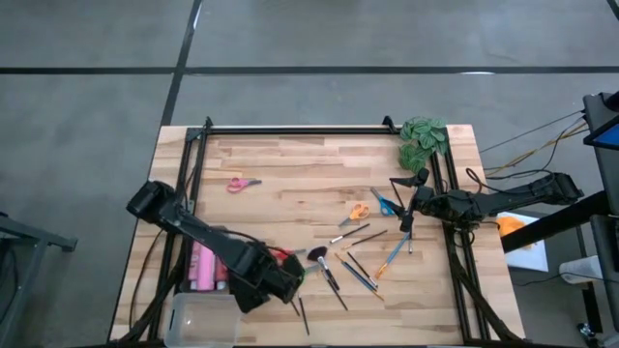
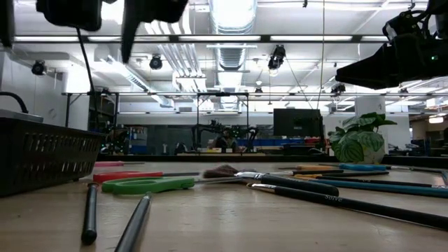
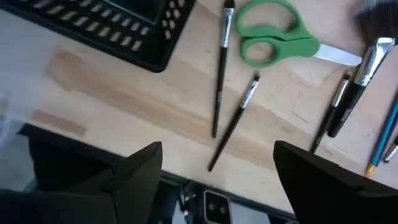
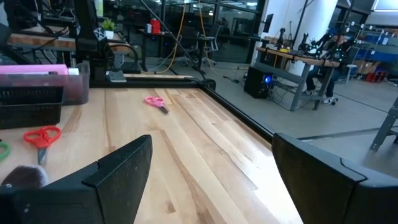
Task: Pick & Place Paint Supplies
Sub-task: Put the silver paint brush into the transparent bin
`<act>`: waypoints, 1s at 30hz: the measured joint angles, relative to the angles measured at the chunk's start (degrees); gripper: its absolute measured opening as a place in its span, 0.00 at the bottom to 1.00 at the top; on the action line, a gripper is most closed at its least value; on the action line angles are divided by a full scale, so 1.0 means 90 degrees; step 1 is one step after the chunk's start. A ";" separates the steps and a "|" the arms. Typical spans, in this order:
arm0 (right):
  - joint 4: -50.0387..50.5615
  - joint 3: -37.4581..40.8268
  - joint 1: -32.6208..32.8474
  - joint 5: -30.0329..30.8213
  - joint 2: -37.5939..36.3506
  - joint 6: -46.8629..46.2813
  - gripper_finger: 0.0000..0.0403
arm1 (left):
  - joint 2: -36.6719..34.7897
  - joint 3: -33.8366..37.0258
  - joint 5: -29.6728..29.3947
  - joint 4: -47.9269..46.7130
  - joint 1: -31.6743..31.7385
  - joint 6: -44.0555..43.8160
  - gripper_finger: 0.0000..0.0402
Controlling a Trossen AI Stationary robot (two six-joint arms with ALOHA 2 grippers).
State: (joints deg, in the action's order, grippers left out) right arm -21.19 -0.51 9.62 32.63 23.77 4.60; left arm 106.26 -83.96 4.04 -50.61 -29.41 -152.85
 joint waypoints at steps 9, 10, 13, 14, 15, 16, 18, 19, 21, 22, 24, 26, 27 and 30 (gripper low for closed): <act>-0.0002 0.0000 0.0000 0.0001 0.0000 0.0003 0.82 | 0.0698 0.0010 -0.0092 0.0409 0.0124 0.0213 0.77; -0.0002 0.0000 0.0000 0.0000 0.0000 0.0007 0.82 | 0.0766 0.0010 -0.0048 0.0481 0.0137 0.0316 0.77; -0.0002 0.0000 -0.0001 0.0001 -0.0001 -0.0001 0.82 | 0.0933 0.0010 0.0072 0.0500 0.0181 0.0622 0.77; -0.0002 0.0000 0.0001 -0.0001 0.0000 0.0007 0.82 | 0.0970 0.0011 0.0096 0.0498 0.0184 0.0683 0.77; -0.0002 0.0000 0.0001 0.0001 0.0000 0.0010 0.82 | 0.1006 0.0022 0.0119 0.0495 0.0185 0.0711 0.77; -0.0002 0.0000 -0.0001 0.0001 0.0000 0.0001 0.82 | 0.1050 0.0029 0.0146 0.0490 0.0188 0.0729 0.77; -0.0002 0.0000 0.0001 0.0001 0.0000 -0.0002 0.82 | 0.1151 0.0034 0.0177 0.0483 0.0182 0.0792 0.77; -0.0002 0.0001 0.0000 0.0001 0.0000 0.0009 0.82 | 0.1218 0.0034 0.0180 0.0481 0.0181 0.0821 0.77; -0.0002 0.0001 0.0001 -0.0001 0.0000 -0.0001 0.82 | 0.1348 0.0034 0.0194 0.0486 0.0177 0.0823 0.77; -0.0002 0.0000 -0.0001 0.0001 0.0000 0.0001 0.82 | 0.1396 0.0034 0.0196 0.0501 0.0175 0.0823 0.77; -0.0002 0.0000 0.0001 -0.0001 0.0000 0.0007 0.82 | 0.1459 0.0034 0.0192 0.0505 0.0177 0.0842 0.77; -0.0002 0.0000 -0.0001 0.0001 0.0000 -0.0004 0.82 | 0.1495 0.0034 0.0192 0.0503 0.0177 0.0842 0.77; -0.0002 0.0000 0.0001 0.0000 0.0000 0.0004 0.82 | 0.1515 0.0034 0.0192 0.0503 0.0177 0.0855 0.77; -0.0002 0.0000 -0.0001 0.0001 0.0000 -0.0005 0.82 | 0.1565 0.0034 0.0193 0.0492 0.0195 0.0964 0.76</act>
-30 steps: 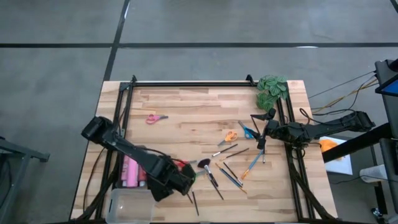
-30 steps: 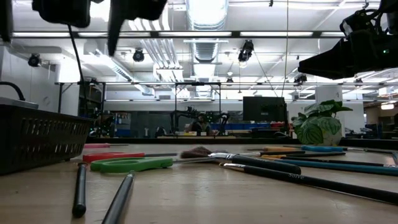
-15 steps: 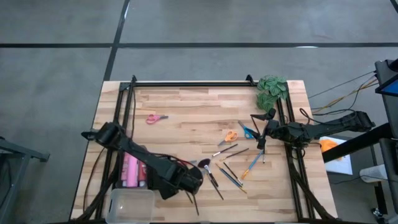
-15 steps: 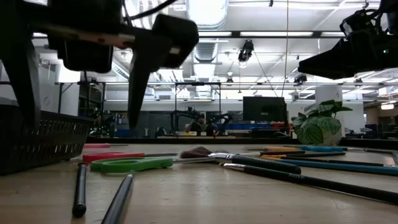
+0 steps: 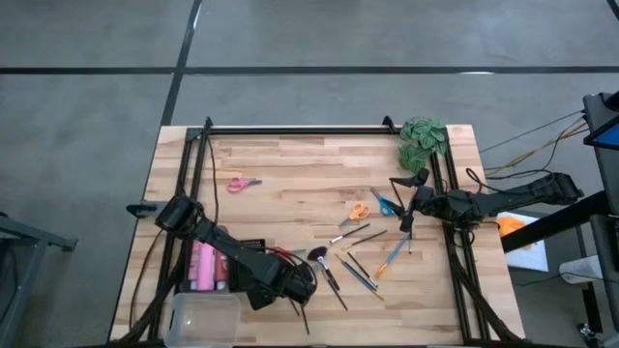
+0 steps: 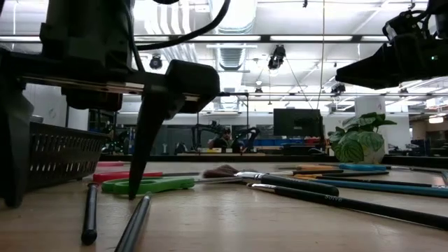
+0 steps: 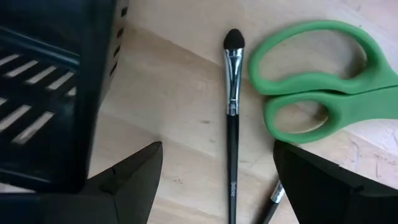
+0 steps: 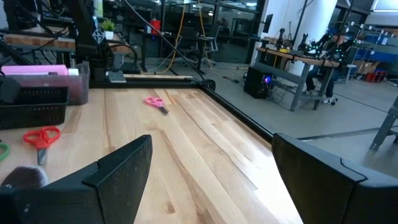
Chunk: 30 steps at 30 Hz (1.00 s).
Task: Pick & Place Paint Supplies
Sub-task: Put the silver paint brush into the transparent bin
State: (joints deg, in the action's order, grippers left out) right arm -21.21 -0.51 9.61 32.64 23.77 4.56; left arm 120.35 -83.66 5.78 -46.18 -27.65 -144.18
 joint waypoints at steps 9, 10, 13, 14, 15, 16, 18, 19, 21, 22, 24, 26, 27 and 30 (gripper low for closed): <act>0.0000 0.0000 0.0002 -0.0001 0.0000 -0.0001 0.82 | 0.0013 0.0000 -0.0023 0.0032 0.0038 0.0024 0.61; 0.0000 0.0000 0.0000 -0.0002 0.0000 0.0003 0.82 | 0.0013 0.0000 -0.0024 0.0040 0.0039 0.0024 0.58; 0.0000 0.0002 0.0002 -0.0002 0.0000 0.0001 0.82 | 0.0013 0.0002 -0.0044 0.0059 0.0042 0.0022 0.50; -0.0001 0.0000 0.0002 0.0000 0.0000 0.0001 0.82 | 0.0013 0.0005 -0.0048 0.0060 0.0040 0.0022 0.47; 0.0000 0.0000 0.0000 -0.0001 0.0000 0.0012 0.82 | 0.0014 0.0005 -0.0048 0.0057 0.0040 0.0022 0.44; 0.0000 0.0000 0.0001 0.0000 0.0000 0.0012 0.82 | 0.0013 0.0007 -0.0069 0.0060 0.0040 0.0022 0.41; 0.0000 0.0002 0.0000 0.0000 0.0000 0.0000 0.82 | 0.0013 0.0007 -0.0140 0.0058 0.0040 0.0018 0.35; 0.0000 0.0000 0.0000 0.0000 0.0000 0.0010 0.82 | 0.0014 0.0007 -0.0172 0.0055 0.0040 0.0018 0.33; -0.0002 0.0000 0.0000 0.0000 0.0000 0.0010 0.82 | 0.0013 0.0007 -0.0188 0.0054 0.0038 0.0018 0.28; -0.0001 0.0000 0.0001 -0.0001 0.0000 0.0001 0.82 | 0.0013 0.0007 -0.0189 0.0058 0.0038 0.0018 0.27; 0.0000 0.0000 0.0000 0.0000 0.0000 0.0013 0.82 | 0.0013 0.0007 -0.0194 0.0062 0.0040 0.0017 0.23; 0.0000 0.0000 0.0001 -0.0001 0.0000 0.0002 0.82 | 0.0015 0.0007 -0.0213 0.0062 0.0040 0.0018 0.20; -0.0002 0.0000 0.0000 0.0000 0.0000 0.0000 0.82 | 0.0015 0.0007 -0.0223 0.0064 0.0040 0.0018 0.19; 0.0000 0.0000 0.0000 0.0000 0.0000 0.0007 0.82 | 0.0015 0.0007 -0.0263 0.0069 0.0040 0.0017 0.13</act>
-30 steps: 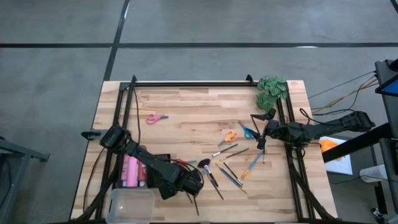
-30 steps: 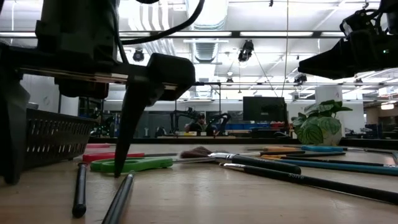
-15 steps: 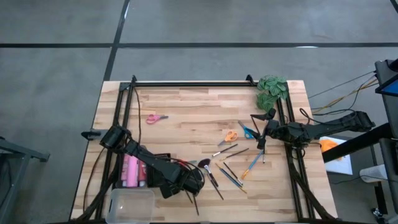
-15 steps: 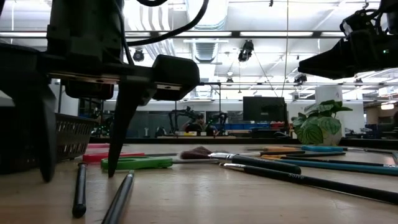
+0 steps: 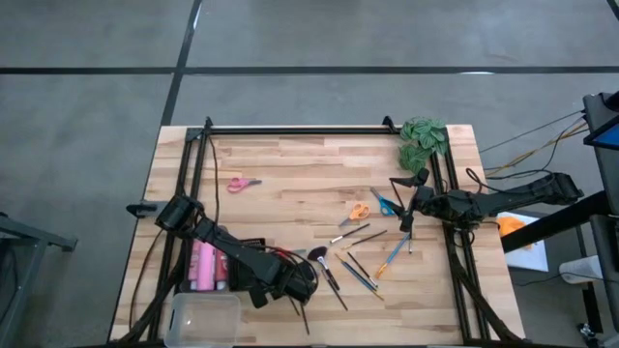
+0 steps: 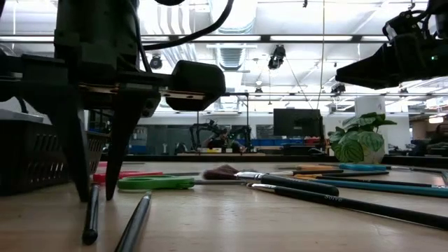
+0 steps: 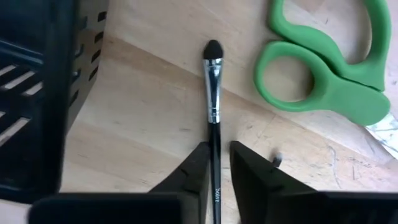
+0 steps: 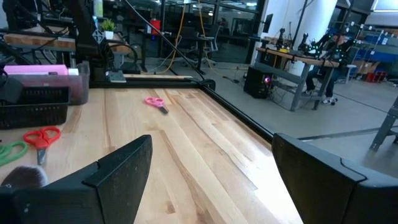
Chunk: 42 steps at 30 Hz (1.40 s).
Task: Pick & Place Paint Supplies
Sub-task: Put the silver paint brush into the transparent bin
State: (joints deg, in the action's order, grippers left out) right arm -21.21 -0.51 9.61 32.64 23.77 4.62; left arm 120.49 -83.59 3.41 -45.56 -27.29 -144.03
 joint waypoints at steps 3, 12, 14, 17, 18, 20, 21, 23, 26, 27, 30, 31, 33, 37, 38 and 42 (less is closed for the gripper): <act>-0.0002 0.0002 0.0000 -0.0002 0.0000 0.0005 0.82 | 0.0000 0.0000 -0.0003 0.0012 0.0002 -0.0006 0.06; -0.0001 0.0000 0.0000 -0.0001 0.0000 0.0005 0.82 | 0.0000 0.0000 -0.0032 -0.0002 0.0000 -0.0017 0.01; 0.0000 0.0002 0.0002 0.0000 0.0000 -0.0007 0.82 | 0.0000 0.0000 -0.0040 0.0000 0.0000 -0.0017 0.01; -0.0002 0.0000 0.0002 0.0000 0.0000 0.0003 0.82 | 0.0000 0.0000 -0.0041 0.0000 0.0002 -0.0015 0.01; -0.0001 0.0000 0.0000 0.0000 0.0000 -0.0008 0.82 | -0.0004 0.0000 -0.0042 0.0003 0.0001 -0.0015 0.01; 0.0000 0.0000 0.0002 0.0000 0.0000 0.0007 0.82 | -0.0025 0.0005 -0.0042 0.0016 0.0002 -0.0015 0.01; -0.0002 0.0000 0.0002 -0.0001 0.0000 0.0005 0.82 | -0.0030 0.0004 -0.0045 0.0024 0.0008 -0.0015 0.01; 0.0000 0.0002 0.0001 0.0000 0.0000 -0.0007 0.82 | -0.0049 -0.0042 -0.0079 0.0024 0.0012 0.0034 0.01; -0.0001 0.0001 0.0002 -0.0001 0.0000 0.0003 0.82 | -0.0083 -0.0166 -0.0251 0.0029 0.0019 0.0228 0.00; -0.0001 0.0000 0.0002 -0.0001 0.0000 -0.0007 0.82 | -0.0103 -0.0203 -0.0316 0.0016 0.0019 0.0300 0.00; 0.0000 0.0000 0.0002 -0.0002 0.0000 0.0004 0.82 | -0.0184 -0.0297 -0.0429 -0.0066 0.0019 0.0362 0.00; -0.0002 0.0001 0.0000 0.0000 0.0000 -0.0009 0.82 | -0.0225 -0.0308 -0.0429 -0.0076 0.0020 0.0362 0.00; -0.0002 0.0002 0.0001 -0.0001 0.0000 0.0004 0.82 | -0.0298 -0.0308 -0.0432 -0.0080 0.0024 0.0364 0.00; -0.0002 0.0002 0.0001 -0.0002 0.0000 0.0006 0.82 | -0.0496 -0.0296 -0.0455 -0.0129 0.0032 0.0386 0.00; 0.0000 0.0000 0.0002 0.0000 0.0000 0.0005 0.82 | -0.0547 -0.0301 -0.0456 -0.0182 0.0032 0.0397 0.00; -0.0002 0.0000 0.0002 0.0000 0.0000 0.0008 0.82 | -0.0853 -0.0296 -0.0453 -0.0282 0.0032 0.0526 0.00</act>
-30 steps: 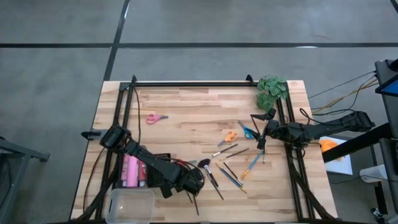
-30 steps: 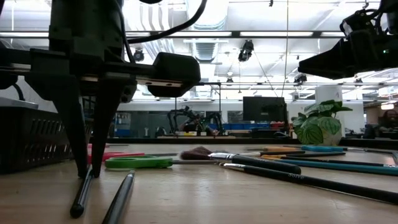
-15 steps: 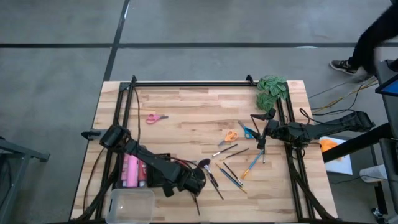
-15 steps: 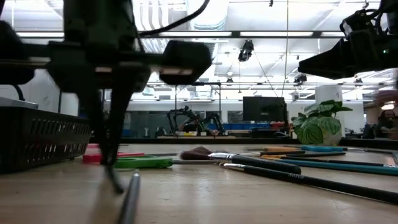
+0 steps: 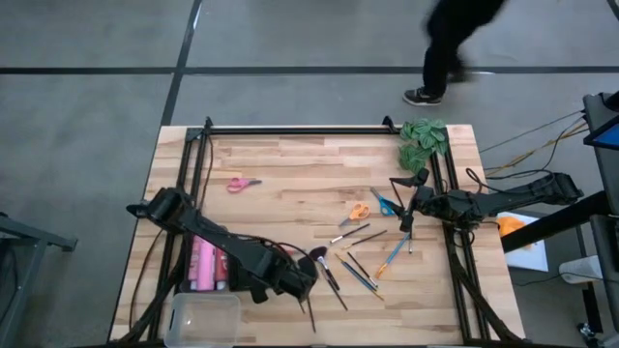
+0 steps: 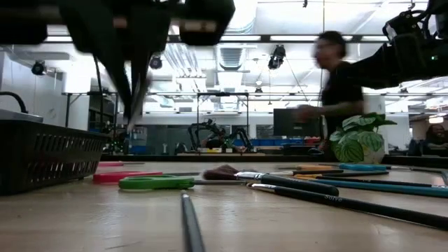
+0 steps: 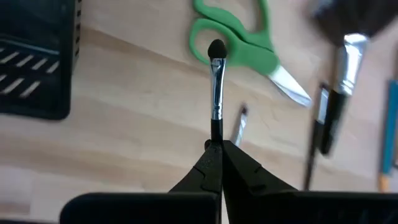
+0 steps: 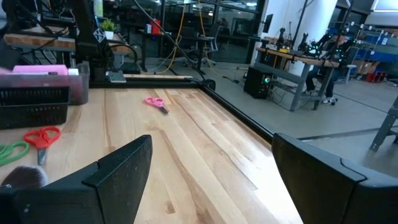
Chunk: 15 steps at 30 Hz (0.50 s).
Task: Pick & Place Paint Supplies
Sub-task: Put the silver paint brush into the transparent bin
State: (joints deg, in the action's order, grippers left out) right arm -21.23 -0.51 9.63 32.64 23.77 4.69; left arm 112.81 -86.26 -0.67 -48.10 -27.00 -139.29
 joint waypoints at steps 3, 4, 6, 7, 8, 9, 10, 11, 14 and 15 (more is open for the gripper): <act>0.0000 0.0002 -0.0001 0.0000 0.0000 -0.0015 0.82 | -0.0262 0.0000 0.0002 -0.0022 0.0000 0.0182 0.01; 0.0001 0.0000 -0.0001 -0.0001 0.0000 -0.0004 0.82 | -0.0340 -0.0005 0.0008 -0.0056 -0.0001 0.0244 0.01; 0.0000 0.0000 0.0000 0.0000 0.0000 -0.0006 0.82 | -0.0509 -0.0005 0.0032 -0.0174 -0.0001 0.0314 0.01; 0.0000 0.0000 0.0000 -0.0002 0.0000 -0.0015 0.82 | -0.0592 -0.0005 0.0060 -0.0270 -0.0008 0.0315 0.01; 0.0002 0.0000 -0.0002 0.0000 0.0000 -0.0008 0.82 | -0.0678 -0.0005 0.0120 -0.0372 -0.0020 0.0312 0.01; 0.0002 0.0002 -0.0001 0.0000 0.0000 -0.0002 0.82 | -0.0749 -0.0005 0.0202 -0.0468 -0.0036 0.0312 0.01; 0.0000 0.0000 -0.0002 0.0000 0.0000 -0.0003 0.82 | -0.0813 -0.0005 0.0285 -0.0558 -0.0056 0.0312 0.01; 0.0000 0.0000 -0.0001 -0.0002 0.0000 -0.0013 0.82 | -0.0888 -0.0005 0.0379 -0.0655 -0.0075 0.0312 0.01; 0.0000 0.0000 -0.0002 0.0000 0.0000 -0.0002 0.82 | -0.1099 -0.0002 0.0703 -0.0931 -0.0153 0.0264 0.01; 0.0000 0.0002 -0.0002 0.0000 0.0000 -0.0008 0.82 | -0.1156 -0.0002 0.0797 -0.1026 -0.0186 0.0261 0.01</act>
State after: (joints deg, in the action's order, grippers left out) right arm -21.23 -0.50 9.61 32.64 23.77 4.61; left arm 102.40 -86.28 6.50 -57.34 -28.67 -136.94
